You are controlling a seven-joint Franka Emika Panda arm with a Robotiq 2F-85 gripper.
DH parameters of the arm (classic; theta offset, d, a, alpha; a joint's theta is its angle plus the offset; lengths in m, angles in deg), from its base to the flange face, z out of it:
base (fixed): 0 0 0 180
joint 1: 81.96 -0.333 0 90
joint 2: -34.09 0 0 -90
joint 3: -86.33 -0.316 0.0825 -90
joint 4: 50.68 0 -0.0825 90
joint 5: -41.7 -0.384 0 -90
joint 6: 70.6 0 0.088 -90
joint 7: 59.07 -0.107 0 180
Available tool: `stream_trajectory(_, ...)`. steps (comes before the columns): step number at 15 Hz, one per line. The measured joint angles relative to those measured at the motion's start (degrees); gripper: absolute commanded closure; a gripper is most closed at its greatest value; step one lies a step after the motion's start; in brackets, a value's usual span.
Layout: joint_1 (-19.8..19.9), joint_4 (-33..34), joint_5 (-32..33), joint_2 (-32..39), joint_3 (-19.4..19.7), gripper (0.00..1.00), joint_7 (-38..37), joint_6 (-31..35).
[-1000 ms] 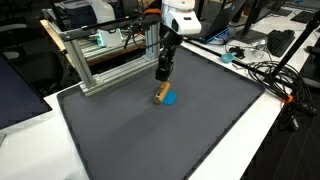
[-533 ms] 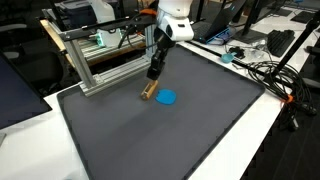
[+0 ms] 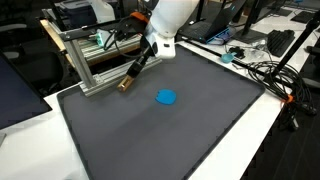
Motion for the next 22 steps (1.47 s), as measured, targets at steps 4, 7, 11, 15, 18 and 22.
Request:
stream_trajectory(4, 2.37, 3.19, -5.59, 0.59, -0.56, 0.78, 1.76, -1.89)
stream_trajectory(7, 3.43, 3.70, -10.99, -1.35, -1.41, 0.78, 2.05, -1.11)
stream_trajectory(11, 2.93, 1.95, -13.05, -5.41, -3.08, 0.78, 1.87, 6.51)
stream_trajectory(15, 1.98, -1.29, -13.12, -8.11, -4.53, 0.78, 1.84, 15.86)
stream_trajectory(18, 1.59, -3.74, -13.15, -8.07, -4.77, 0.78, 1.70, 23.76)
stream_trajectory(22, 1.63, -6.83, -13.14, -7.55, -4.69, 0.78, 1.70, 31.23)
